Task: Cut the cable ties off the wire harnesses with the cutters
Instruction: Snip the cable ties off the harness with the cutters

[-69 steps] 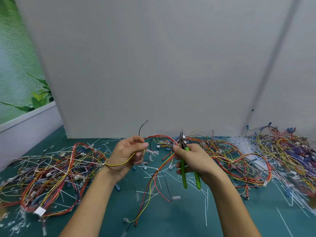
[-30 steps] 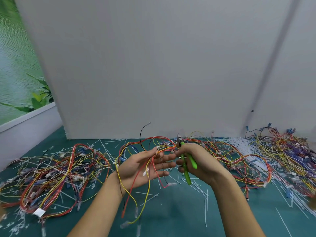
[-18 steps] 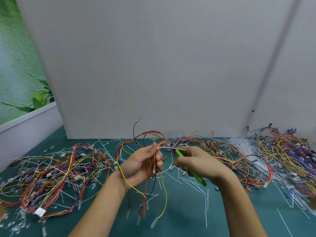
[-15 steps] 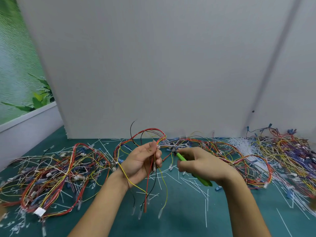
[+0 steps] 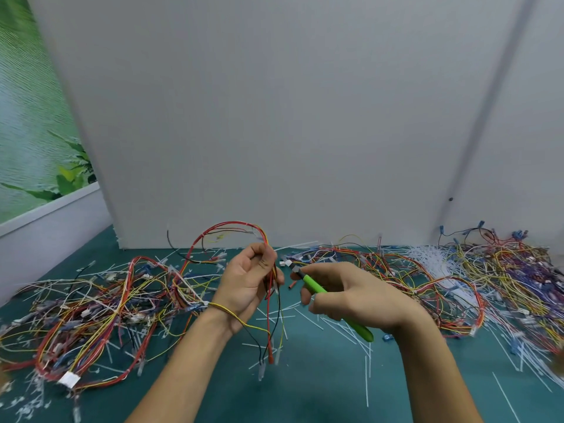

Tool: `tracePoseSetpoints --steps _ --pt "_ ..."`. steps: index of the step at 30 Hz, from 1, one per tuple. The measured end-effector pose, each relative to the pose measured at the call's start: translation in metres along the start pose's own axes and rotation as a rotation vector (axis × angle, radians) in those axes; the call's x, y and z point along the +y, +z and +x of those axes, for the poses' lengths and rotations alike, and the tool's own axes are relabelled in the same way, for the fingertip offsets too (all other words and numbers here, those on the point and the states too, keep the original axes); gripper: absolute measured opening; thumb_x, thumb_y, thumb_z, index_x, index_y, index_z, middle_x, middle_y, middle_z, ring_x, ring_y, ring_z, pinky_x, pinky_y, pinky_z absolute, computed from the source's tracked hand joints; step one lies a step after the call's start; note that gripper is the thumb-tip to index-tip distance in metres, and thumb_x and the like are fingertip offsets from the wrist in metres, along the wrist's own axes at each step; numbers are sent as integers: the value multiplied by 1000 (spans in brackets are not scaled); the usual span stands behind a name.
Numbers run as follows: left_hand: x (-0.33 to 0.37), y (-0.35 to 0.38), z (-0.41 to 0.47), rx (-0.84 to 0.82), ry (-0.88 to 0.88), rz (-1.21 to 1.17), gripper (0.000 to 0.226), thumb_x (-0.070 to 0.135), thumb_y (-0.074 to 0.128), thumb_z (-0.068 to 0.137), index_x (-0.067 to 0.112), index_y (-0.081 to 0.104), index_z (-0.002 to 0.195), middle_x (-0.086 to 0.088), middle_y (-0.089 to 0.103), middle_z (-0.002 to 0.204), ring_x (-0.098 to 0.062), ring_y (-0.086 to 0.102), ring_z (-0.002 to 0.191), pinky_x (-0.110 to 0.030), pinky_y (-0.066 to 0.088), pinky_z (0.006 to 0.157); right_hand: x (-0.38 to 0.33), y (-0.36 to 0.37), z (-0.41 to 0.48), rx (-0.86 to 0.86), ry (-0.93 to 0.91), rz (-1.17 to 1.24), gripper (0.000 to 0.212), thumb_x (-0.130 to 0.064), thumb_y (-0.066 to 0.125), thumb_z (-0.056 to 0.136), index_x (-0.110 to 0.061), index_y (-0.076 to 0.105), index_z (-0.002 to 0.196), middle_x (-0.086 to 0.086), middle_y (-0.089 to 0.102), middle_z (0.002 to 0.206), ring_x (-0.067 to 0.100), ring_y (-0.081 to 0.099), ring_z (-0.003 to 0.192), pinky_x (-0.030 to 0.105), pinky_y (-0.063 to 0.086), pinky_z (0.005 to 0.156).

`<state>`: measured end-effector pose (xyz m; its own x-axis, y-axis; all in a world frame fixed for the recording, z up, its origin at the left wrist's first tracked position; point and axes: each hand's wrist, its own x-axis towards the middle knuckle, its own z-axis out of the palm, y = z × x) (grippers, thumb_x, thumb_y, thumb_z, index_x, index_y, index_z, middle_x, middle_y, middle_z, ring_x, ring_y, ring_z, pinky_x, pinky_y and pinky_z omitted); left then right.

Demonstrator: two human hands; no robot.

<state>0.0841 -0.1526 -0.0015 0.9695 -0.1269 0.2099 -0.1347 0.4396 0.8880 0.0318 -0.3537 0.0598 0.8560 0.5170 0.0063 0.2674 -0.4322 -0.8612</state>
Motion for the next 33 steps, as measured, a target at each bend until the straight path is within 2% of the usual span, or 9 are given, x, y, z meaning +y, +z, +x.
tracePoseSetpoints --steps 6,11,14,16,20,24,27,30,33 --pt "-1 2 -2 -13 57 15 20 17 65 81 7 49 87 -9 61 77 -19 63 53 -20 48 49 -4 8 2 5 14 106 29 -16 62 85 -3 61 111 -2 62 75 14 52 63 38 46 67" --pt "-2 0 -1 -6 93 43 27 21 71 76 8 49 85 -9 62 78 -20 63 54 -21 49 52 -4 9 4 14 34 138 18 -2 58 96 2 60 114 22 58 77 29 53 65 39 45 65" --pt "-2 -1 -1 -7 100 64 28 23 72 77 9 49 85 -4 65 77 -21 64 55 -23 51 55 -6 11 5 1 42 166 37 -13 60 87 10 55 116 43 57 90 33 54 65 41 44 63" --pt "-2 -1 -2 3 108 75 33 27 77 72 10 51 84 -3 64 77 -22 64 55 -24 52 58 -6 11 6 -9 56 182 46 -17 59 81 14 54 115 40 59 91 34 56 64 39 47 60" --pt "-1 0 -2 -4 112 83 41 44 92 59 23 61 73 -3 60 78 -23 64 55 -23 52 56 -6 8 3 -61 72 298 51 -13 59 82 17 49 121 19 65 88 32 60 63 37 55 58" --pt "1 0 -3 -9 116 112 49 56 96 49 26 63 70 -1 60 79 -25 65 56 -23 51 54 -7 6 1 -71 83 303 54 -15 58 83 18 48 125 16 67 90 31 61 66 44 59 65" --pt "1 1 -4 -24 115 121 46 53 95 53 25 63 71 2 64 81 -25 65 56 -24 52 55 -7 7 2 -44 83 290 43 -8 59 90 16 49 124 15 67 91 32 62 69 46 57 67" --pt "1 0 -5 -24 121 131 31 40 88 64 23 64 72 -3 65 84 -24 64 57 -23 52 54 -6 7 2 -19 80 238 28 0 56 96 15 53 120 20 66 94 32 63 69 43 57 65" --pt "0 2 -5 -13 118 139 32 33 81 67 13 59 80 -1 69 83 -24 65 58 -24 53 55 -6 8 3 -11 78 179 22 0 56 96 14 55 112 41 61 101 35 63 68 41 56 63"
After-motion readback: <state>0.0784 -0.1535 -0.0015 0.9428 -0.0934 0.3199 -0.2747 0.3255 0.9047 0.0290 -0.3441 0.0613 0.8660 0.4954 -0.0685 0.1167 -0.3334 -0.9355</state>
